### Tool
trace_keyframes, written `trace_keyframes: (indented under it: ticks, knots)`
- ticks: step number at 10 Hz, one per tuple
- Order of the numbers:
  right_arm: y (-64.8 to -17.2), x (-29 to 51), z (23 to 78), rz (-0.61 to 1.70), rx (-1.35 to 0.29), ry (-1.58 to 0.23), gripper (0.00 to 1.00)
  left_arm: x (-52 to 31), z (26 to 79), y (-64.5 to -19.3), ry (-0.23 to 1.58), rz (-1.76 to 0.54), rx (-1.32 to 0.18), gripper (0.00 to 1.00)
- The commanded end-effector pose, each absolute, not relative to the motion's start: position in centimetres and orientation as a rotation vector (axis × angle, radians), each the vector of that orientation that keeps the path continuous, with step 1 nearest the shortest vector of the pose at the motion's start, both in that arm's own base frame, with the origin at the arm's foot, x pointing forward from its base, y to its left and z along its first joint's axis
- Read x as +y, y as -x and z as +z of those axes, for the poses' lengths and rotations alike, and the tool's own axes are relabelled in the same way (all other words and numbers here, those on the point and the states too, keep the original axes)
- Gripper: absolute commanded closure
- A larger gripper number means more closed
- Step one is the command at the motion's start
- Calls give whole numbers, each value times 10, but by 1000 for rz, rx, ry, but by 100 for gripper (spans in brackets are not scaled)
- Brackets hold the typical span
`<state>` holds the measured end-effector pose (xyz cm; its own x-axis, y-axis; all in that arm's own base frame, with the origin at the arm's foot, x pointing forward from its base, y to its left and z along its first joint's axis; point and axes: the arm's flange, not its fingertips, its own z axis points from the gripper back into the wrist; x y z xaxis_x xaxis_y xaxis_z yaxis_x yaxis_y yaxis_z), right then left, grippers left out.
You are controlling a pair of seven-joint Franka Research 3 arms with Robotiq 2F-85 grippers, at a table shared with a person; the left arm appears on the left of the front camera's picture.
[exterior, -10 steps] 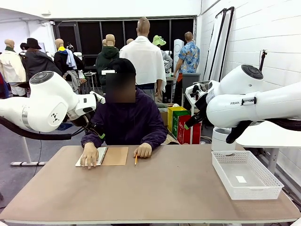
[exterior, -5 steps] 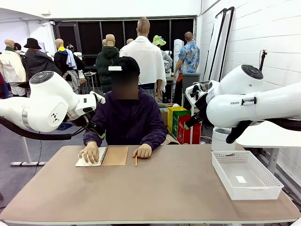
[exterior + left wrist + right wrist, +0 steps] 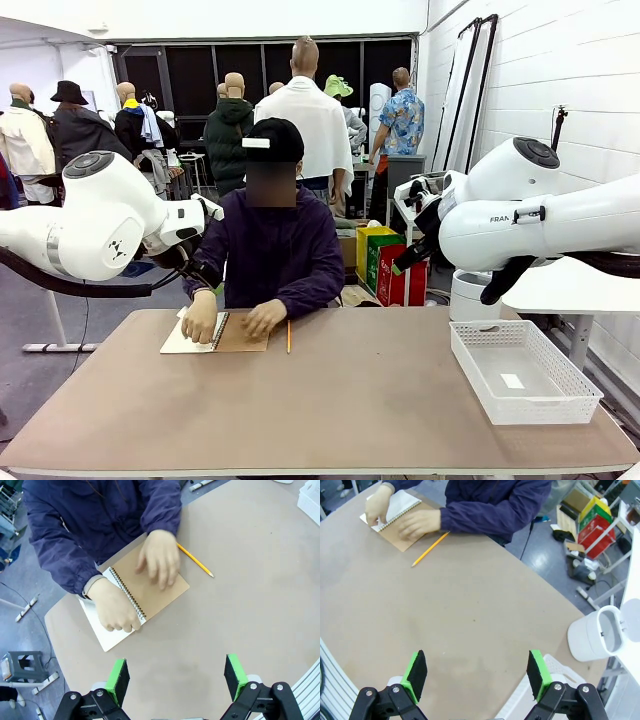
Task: Sort the paper based on its condition.
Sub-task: If a person hands you a paper, place it in the Organizing basket , and if it's crumpled, put it in the Trash can.
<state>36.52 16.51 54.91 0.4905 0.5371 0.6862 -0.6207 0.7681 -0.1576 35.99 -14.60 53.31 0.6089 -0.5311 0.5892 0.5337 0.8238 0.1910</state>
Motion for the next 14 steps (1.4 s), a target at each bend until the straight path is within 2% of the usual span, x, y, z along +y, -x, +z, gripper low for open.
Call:
trace_keyframes:
  ticks: [1,14]
  knots:
    - [-365,165,549,706,-790,-120,0,-145,534,-363,6,-612,-676,0]
    - [-365,165,549,706,-790,-120,0,-145,534,-363,6,-612,-676,0]
